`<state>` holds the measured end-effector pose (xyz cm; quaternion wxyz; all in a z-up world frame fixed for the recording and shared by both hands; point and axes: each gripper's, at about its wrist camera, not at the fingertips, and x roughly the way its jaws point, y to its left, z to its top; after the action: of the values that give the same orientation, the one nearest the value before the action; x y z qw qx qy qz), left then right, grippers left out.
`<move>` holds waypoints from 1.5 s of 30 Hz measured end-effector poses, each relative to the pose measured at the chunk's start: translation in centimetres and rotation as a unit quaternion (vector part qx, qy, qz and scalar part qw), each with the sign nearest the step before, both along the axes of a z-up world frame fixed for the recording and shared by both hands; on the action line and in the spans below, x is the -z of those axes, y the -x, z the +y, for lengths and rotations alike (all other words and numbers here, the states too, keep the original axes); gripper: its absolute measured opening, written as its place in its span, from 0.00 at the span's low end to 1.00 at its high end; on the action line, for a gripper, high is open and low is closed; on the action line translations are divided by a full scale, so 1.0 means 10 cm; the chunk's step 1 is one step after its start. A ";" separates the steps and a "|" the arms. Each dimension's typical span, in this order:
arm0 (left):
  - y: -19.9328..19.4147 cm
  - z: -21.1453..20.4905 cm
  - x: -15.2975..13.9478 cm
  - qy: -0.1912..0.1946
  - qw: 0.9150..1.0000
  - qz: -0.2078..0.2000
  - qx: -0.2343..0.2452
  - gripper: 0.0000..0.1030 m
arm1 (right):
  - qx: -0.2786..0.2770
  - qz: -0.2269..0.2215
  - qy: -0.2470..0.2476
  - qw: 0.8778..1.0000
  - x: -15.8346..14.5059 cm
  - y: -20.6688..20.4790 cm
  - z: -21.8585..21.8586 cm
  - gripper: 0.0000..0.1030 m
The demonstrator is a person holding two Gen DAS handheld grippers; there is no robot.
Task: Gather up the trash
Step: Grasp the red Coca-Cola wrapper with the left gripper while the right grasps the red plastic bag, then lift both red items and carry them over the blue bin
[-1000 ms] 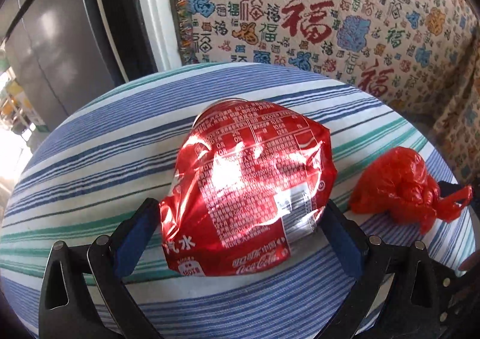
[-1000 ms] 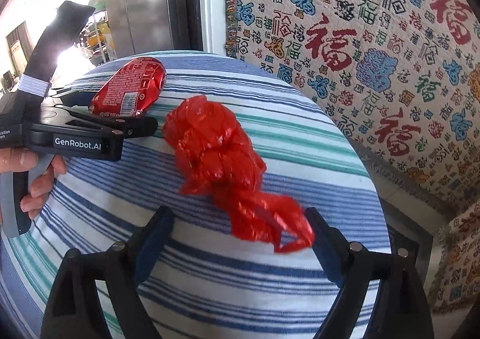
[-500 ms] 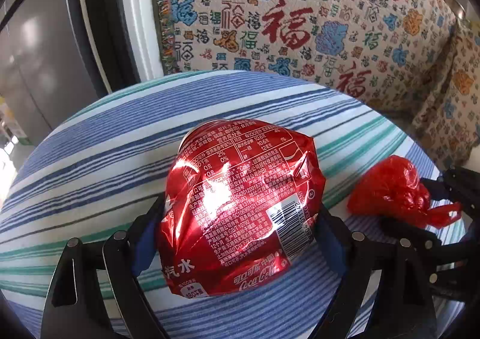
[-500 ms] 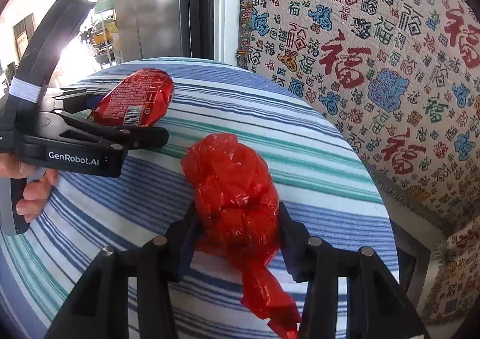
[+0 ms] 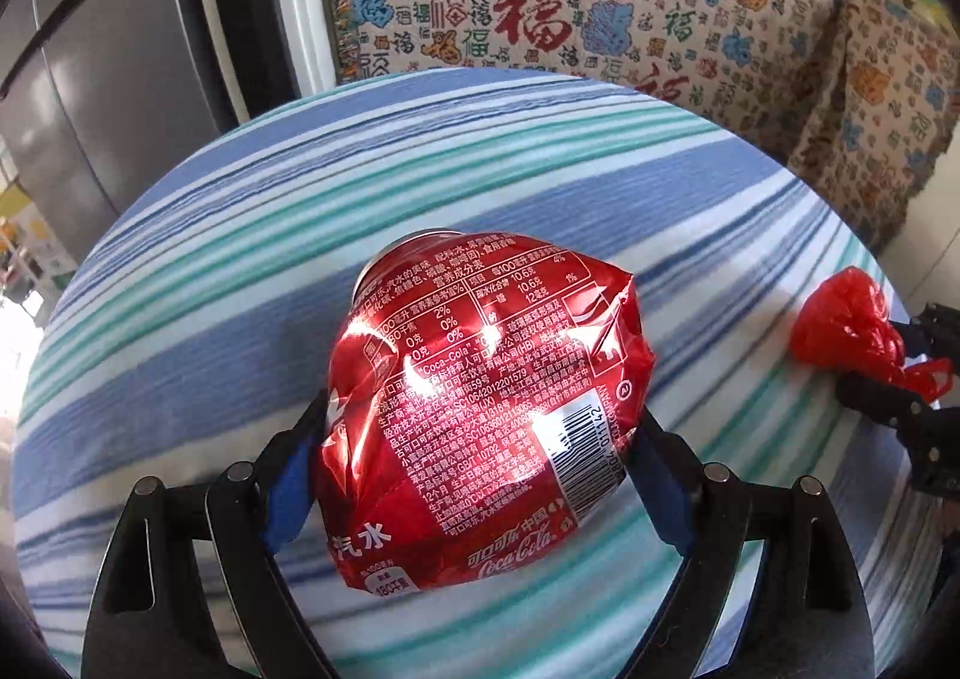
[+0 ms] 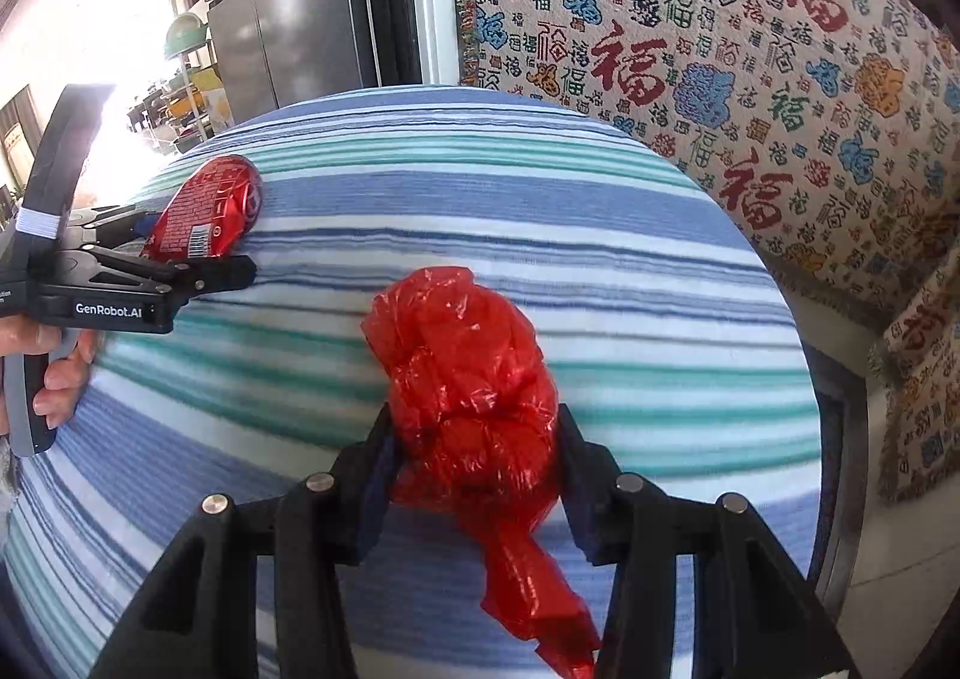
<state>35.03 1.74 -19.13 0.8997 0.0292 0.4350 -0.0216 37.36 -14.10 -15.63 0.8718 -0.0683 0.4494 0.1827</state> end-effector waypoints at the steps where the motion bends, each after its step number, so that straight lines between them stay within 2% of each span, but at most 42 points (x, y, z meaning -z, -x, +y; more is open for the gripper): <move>1: 0.12 -0.01 0.00 0.001 1.000 0.001 0.000 0.87 | 0.003 0.000 0.001 1.000 -0.01 0.11 -0.02 0.47; 6: 0.61 -0.08 0.00 0.009 1.000 -0.002 -0.001 0.87 | 0.014 0.003 0.007 1.000 -0.03 0.45 -0.04 0.47; 11: 0.87 -0.12 -0.02 0.025 1.000 -0.007 -0.002 0.87 | 0.036 0.006 -0.009 0.999 -0.05 0.64 -0.09 0.47; 19: 1.00 -0.17 -0.18 0.036 0.999 -0.025 -0.002 0.86 | 0.074 -0.010 -0.044 0.996 -0.20 0.80 -0.25 0.47; 26: 1.02 -0.33 -0.24 0.031 0.999 -0.035 0.016 0.84 | 0.096 -0.022 -0.057 0.994 -0.31 0.81 -0.43 0.47; 31: 1.05 -0.44 -0.32 0.043 0.997 -0.048 0.031 0.83 | 0.107 -0.035 -0.066 0.991 -0.43 0.88 -0.56 0.47; 39: 1.02 -1.07 -0.65 0.058 0.991 -0.069 0.099 0.84 | 0.147 -0.057 -0.071 0.985 -0.69 1.07 -1.07 0.47; 45: 0.89 -1.91 -0.88 0.094 0.978 -0.069 0.175 0.84 | 0.234 -0.052 -0.041 0.970 -0.72 1.31 -1.85 0.47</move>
<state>26.11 -17.39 -10.37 0.9084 0.0214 0.3565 -0.2173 24.27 -32.57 -8.48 0.9145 0.0655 0.3990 -0.0118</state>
